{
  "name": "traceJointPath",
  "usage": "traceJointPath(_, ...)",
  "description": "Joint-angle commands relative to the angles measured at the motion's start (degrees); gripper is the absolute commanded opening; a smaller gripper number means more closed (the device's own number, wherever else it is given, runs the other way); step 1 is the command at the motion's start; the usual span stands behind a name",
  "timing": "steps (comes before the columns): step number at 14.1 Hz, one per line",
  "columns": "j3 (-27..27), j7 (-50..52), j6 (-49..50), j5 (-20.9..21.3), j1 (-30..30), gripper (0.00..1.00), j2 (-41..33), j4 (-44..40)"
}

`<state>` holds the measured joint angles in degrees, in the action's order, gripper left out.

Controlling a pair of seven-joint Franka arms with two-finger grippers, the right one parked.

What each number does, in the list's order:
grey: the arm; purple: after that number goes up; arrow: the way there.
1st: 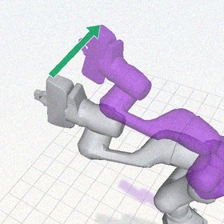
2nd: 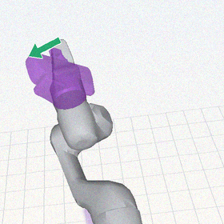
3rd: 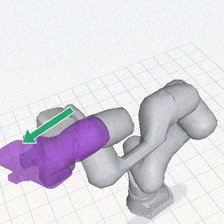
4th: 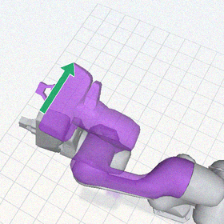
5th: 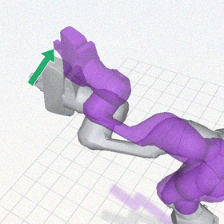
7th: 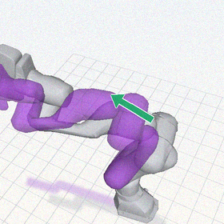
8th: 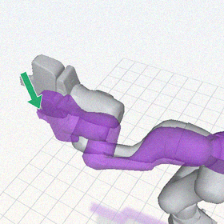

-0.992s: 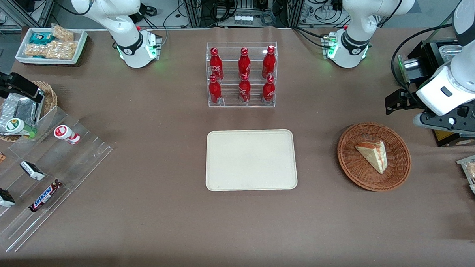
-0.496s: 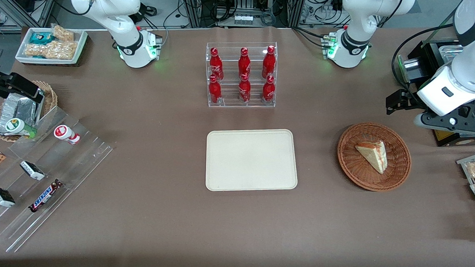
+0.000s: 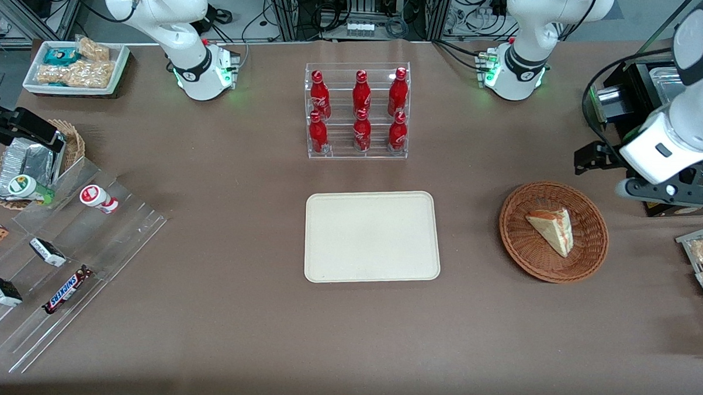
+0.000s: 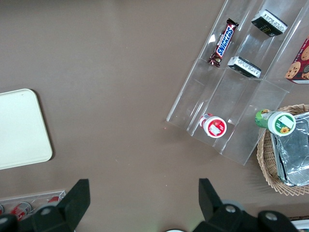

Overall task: Place sandwich from basket to tray
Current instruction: 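Lower the open left gripper over the sandwich in the wicker basket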

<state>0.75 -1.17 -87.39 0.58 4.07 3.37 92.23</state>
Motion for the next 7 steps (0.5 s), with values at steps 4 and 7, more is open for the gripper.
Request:
traceJointPath(4,0.0,0.1,-10.6,0.1,-3.1,1.0,0.1,11.3)
traceJointPath(7,0.0,2.6,-21.2,0.1,-4.9,1.0,-0.6,21.4)
